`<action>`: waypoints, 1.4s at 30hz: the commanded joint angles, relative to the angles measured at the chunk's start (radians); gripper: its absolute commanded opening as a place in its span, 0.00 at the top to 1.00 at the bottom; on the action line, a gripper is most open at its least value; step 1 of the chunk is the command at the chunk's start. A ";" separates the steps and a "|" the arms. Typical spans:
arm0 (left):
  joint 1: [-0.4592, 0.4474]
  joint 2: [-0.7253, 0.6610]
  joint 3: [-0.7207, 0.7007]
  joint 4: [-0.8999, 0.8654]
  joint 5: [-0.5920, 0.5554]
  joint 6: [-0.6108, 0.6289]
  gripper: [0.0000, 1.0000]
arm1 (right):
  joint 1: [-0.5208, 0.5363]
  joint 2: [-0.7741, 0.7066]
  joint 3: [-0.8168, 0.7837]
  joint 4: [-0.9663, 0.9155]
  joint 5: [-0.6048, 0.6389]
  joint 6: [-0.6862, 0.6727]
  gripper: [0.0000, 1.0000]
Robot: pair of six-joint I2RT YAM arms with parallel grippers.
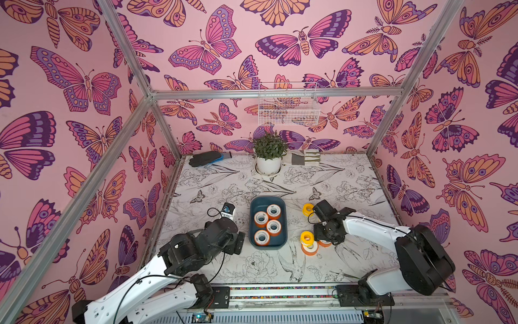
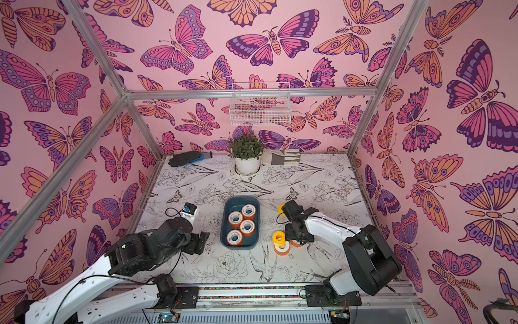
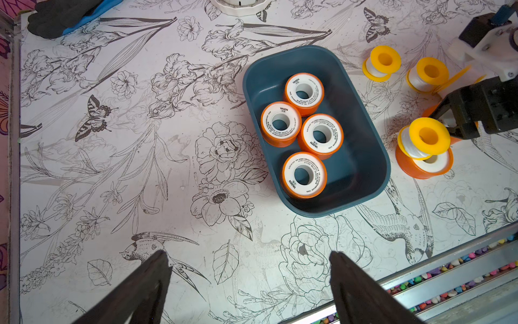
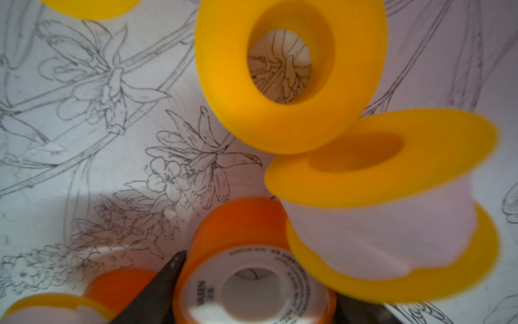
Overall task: Put the sealing tape into the storage box
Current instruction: Pick up the sealing tape at the center of the board, then place the sealing tape in the storage box.
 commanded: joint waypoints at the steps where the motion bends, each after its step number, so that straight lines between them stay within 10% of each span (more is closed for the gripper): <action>1: 0.004 -0.002 -0.017 -0.022 -0.020 0.003 0.07 | -0.003 -0.025 0.015 -0.032 0.002 -0.017 0.33; 24: 0.005 -0.004 -0.017 -0.022 -0.026 0.002 0.07 | 0.026 -0.144 0.268 -0.200 -0.076 -0.073 0.37; 42: 0.005 0.012 -0.017 -0.022 -0.025 0.003 0.07 | 0.225 0.530 1.062 -0.358 -0.105 -0.146 0.37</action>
